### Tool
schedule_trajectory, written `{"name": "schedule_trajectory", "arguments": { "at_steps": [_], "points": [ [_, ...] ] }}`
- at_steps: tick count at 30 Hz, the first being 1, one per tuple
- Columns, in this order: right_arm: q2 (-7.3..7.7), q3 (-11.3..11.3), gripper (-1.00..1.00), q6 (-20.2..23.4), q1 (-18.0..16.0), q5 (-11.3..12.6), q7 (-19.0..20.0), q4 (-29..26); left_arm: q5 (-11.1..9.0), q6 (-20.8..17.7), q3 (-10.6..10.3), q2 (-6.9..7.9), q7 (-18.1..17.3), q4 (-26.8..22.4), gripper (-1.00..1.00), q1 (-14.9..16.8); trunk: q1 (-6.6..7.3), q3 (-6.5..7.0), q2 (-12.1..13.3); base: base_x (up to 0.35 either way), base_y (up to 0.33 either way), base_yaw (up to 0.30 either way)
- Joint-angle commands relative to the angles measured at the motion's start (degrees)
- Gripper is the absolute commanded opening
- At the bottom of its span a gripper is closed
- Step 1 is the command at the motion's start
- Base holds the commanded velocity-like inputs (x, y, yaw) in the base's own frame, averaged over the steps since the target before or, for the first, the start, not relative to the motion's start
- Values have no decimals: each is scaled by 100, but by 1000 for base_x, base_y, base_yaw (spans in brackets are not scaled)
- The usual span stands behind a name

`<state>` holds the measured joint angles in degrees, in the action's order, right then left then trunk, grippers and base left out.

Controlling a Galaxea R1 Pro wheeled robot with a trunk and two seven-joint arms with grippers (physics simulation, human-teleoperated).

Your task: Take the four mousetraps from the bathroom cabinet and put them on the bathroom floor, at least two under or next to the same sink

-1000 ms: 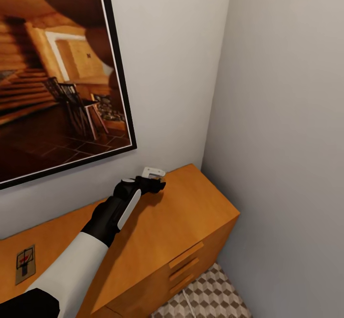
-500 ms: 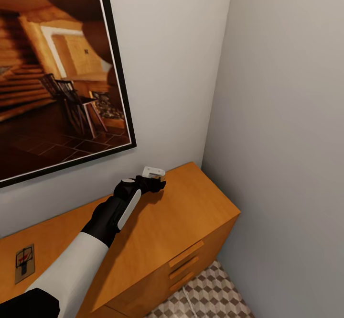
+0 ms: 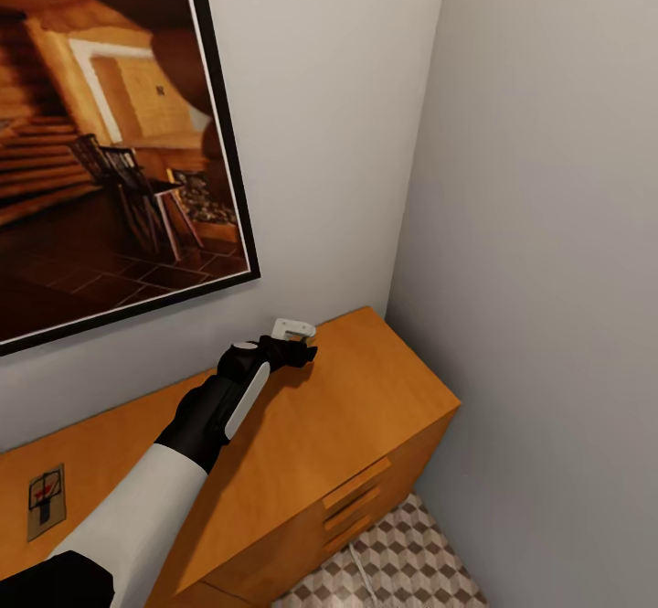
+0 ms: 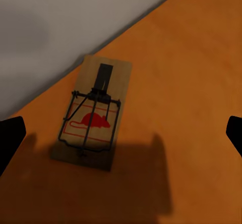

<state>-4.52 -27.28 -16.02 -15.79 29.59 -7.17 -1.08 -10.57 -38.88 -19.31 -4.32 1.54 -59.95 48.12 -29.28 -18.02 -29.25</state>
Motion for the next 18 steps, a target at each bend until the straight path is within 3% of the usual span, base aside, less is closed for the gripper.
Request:
{"name": "schedule_trajectory", "arguments": {
  "at_steps": [1,18],
  "points": [
    [-1,-49,100,-15,-3,41,-21,3,-37,-26,-2,1,16,-4,100,4,-2,-14,-9,0,0,0],
    [-4,-49,100,-15,-3,44,-21,3,-21,-14,-2,2,17,-1,100,4,-2,-105,-9,0,0,0]
  ]
}}
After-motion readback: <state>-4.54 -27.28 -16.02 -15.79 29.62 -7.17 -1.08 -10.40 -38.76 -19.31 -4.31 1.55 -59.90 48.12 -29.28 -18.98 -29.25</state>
